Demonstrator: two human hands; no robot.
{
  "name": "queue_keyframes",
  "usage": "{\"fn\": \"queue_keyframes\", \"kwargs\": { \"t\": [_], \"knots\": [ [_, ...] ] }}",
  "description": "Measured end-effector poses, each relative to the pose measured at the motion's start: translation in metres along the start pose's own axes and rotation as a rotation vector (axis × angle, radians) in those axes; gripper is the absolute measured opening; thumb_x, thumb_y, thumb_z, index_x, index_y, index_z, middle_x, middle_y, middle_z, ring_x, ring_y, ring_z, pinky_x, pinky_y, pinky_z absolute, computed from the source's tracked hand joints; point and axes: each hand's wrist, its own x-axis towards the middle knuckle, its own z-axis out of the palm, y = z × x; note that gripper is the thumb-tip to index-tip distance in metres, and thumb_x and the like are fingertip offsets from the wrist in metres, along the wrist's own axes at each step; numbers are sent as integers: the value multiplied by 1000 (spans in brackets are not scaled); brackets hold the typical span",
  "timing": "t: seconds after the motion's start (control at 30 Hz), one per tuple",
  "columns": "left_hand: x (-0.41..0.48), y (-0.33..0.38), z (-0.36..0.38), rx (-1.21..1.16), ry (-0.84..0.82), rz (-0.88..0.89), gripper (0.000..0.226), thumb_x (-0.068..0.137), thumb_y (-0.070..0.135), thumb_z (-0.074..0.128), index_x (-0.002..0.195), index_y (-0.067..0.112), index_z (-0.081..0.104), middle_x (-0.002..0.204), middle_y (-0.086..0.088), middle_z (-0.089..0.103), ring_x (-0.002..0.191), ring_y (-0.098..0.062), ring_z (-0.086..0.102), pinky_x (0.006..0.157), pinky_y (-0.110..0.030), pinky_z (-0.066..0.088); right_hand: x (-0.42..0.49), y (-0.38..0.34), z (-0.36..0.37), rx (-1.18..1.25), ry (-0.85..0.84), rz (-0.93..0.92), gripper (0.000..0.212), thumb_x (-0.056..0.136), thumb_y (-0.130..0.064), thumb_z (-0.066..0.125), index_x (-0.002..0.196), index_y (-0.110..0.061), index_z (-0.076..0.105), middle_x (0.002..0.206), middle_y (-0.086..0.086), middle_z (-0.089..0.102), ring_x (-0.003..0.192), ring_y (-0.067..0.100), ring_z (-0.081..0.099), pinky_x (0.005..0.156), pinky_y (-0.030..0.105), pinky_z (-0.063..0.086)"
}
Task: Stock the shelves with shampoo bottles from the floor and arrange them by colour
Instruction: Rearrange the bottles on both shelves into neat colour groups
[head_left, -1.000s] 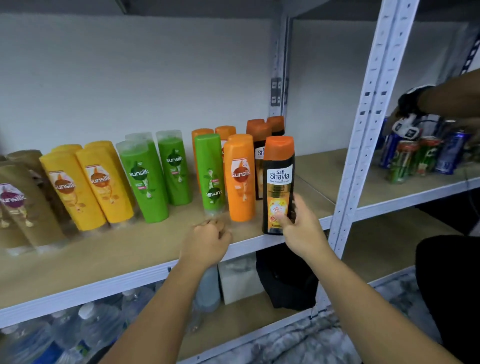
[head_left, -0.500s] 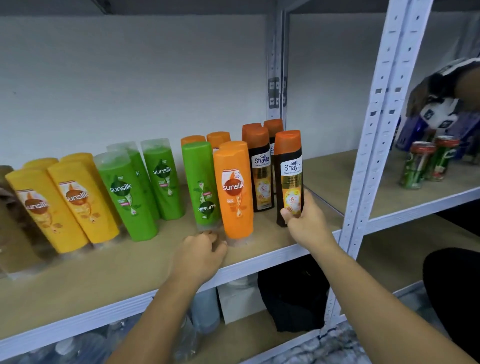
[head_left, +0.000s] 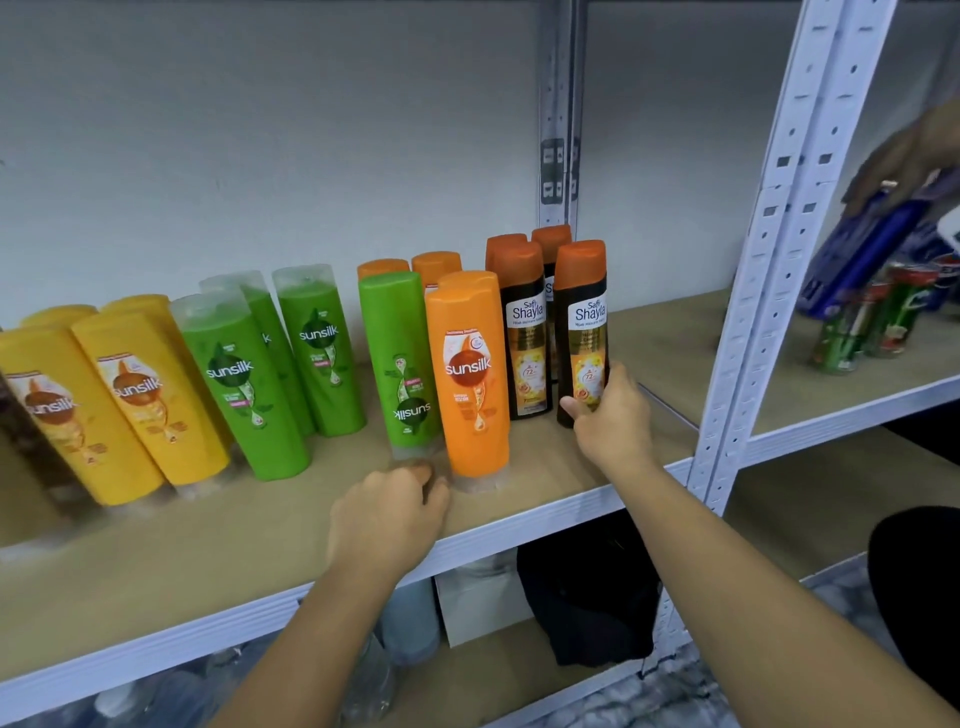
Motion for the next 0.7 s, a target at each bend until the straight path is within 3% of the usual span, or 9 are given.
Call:
{"fn": "queue_keyframes", "kwargs": {
  "t": [0.37,0.7],
  "knots": [
    [-3,8,-3,14,48,-7,33,98,48,39,93,21,57,98,-3,68,90,-31,61,62,-32,34,15,-1,12,73,-14,19,45,91,-19,73,127,-14,46,123,8,66,115,28,63,92,41,52],
    [-4,5,-1,0,31,-6,33,98,47,38,92,20,56,97,0,67,90,-29,61,62,-32,35,17,3,17,-6,-57,13,41,95,-19,67,129,-12,46,123,9,66,116,31,62,91,40,51]
  ]
}}
